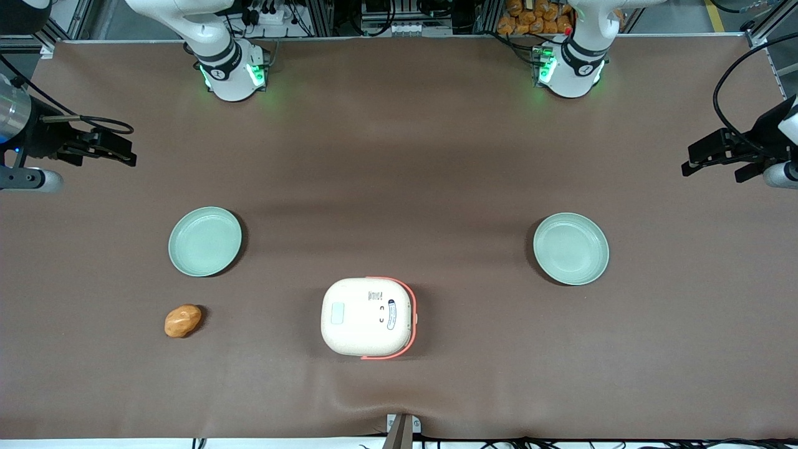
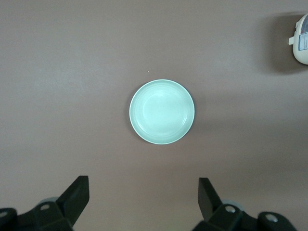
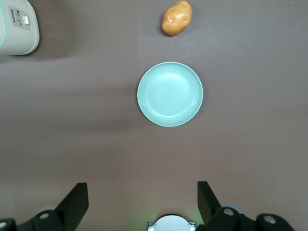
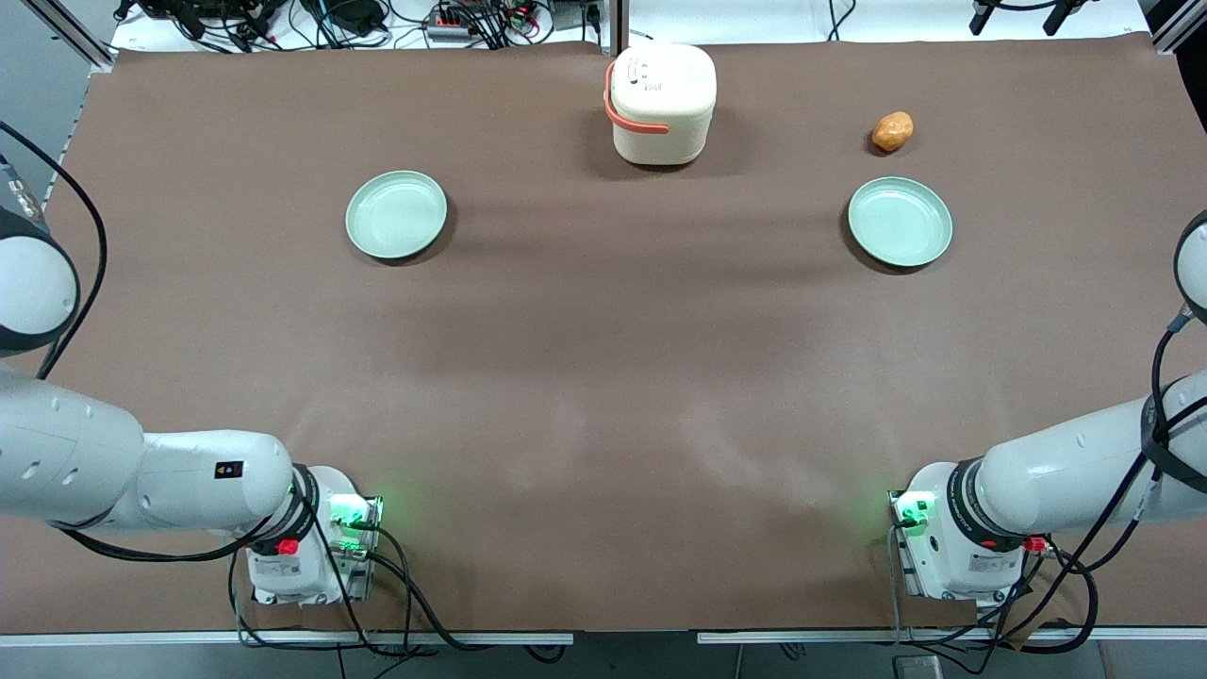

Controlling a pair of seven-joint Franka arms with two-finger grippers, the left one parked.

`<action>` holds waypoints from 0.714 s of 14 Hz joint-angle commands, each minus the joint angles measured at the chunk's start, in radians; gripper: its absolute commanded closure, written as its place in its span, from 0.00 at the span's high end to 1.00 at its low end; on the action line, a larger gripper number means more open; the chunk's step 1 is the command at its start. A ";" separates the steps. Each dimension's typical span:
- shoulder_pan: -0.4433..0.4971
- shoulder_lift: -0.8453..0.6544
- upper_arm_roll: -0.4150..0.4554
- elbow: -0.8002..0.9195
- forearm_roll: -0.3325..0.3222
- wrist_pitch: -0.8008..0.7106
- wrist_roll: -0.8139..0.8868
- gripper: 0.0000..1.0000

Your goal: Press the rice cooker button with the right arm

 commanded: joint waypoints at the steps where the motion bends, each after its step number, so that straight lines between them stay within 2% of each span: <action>1: 0.010 -0.015 0.002 -0.002 0.001 0.001 0.019 1.00; 3: 0.025 -0.009 0.005 0.001 0.004 0.018 0.005 1.00; 7: 0.084 0.014 0.022 0.006 0.007 0.148 0.005 1.00; 10: 0.154 0.064 0.022 0.013 0.061 0.248 0.011 1.00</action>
